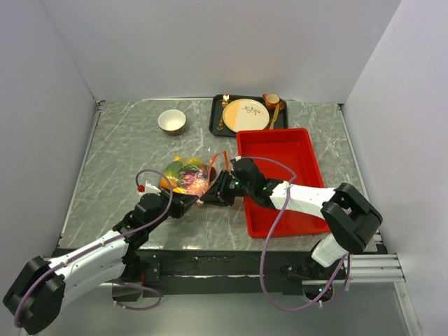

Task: Place the food in the zip-top bag and seal the zipper
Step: Zip the zipper food storage bag at the center of the board.

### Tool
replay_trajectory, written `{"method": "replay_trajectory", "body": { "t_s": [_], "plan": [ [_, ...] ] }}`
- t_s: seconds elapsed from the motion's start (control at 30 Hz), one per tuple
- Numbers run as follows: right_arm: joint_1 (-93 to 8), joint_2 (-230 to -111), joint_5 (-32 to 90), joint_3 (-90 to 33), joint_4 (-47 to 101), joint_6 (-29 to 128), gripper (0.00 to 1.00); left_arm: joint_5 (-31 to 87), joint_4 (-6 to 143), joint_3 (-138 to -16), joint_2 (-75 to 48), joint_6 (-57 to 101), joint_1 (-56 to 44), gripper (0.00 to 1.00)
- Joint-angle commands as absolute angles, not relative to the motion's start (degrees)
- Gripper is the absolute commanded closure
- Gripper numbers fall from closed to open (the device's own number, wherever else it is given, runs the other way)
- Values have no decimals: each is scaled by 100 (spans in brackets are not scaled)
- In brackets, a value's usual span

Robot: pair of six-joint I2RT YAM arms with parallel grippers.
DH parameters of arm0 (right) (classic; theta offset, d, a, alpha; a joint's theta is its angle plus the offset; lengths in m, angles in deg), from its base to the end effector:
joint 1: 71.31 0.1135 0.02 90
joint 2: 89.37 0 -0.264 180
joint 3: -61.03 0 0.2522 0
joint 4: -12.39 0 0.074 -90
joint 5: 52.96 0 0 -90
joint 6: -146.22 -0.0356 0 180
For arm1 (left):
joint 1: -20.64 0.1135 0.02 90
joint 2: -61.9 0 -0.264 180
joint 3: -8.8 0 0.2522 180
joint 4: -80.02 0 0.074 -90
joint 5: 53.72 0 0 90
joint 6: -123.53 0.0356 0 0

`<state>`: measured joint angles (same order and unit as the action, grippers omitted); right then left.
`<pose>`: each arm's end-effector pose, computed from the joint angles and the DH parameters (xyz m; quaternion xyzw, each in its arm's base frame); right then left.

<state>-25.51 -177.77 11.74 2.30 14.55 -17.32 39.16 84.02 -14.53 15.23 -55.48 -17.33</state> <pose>0.2136 0.2414 0.1966 0.1011 0.8533 0.5060 0.0743 0.1381 -0.1055 0.1693 -0.3645 0.7297 -0.5082 0.2764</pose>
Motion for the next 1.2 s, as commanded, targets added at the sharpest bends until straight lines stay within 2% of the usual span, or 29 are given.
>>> {"method": "replay_trajectory", "body": {
  "t_s": [0.0, 0.37, 0.43, 0.87, 0.97, 1.07, 1.17],
  "plan": [
    [-2614, -17849, 1225, 104, 1139, -1682, 69, 3874, 8779, -1534, 1559, -5454, -1750, 99],
    [-2596, -17946, 1129, 157, 989, -1761, 73, 3866, 8894, -1490, 1506, -5498, -1759, 99],
    [-2596, -17919, 1111, 201, 919, -1787, 76, 3866, 8894, -1507, 1480, -5480, -1750, 99],
    [-2587, -17989, 953, 192, 787, -1814, 70, 3874, 8946, -1489, 1418, -5524, -1759, 99],
    [-2587, -17954, 988, 218, 760, -1831, 78, 3848, 8973, -1498, 1374, -5515, -1759, 99],
    [-2596, -17980, 953, 210, 752, -1823, 96, 3839, 8981, -1498, 1365, -5515, -1759, 99],
    [-2587, -17954, 1005, 210, 786, -1814, 100, 3830, 8929, -1498, 1435, -5515, -1759, 98]
  ]
}}
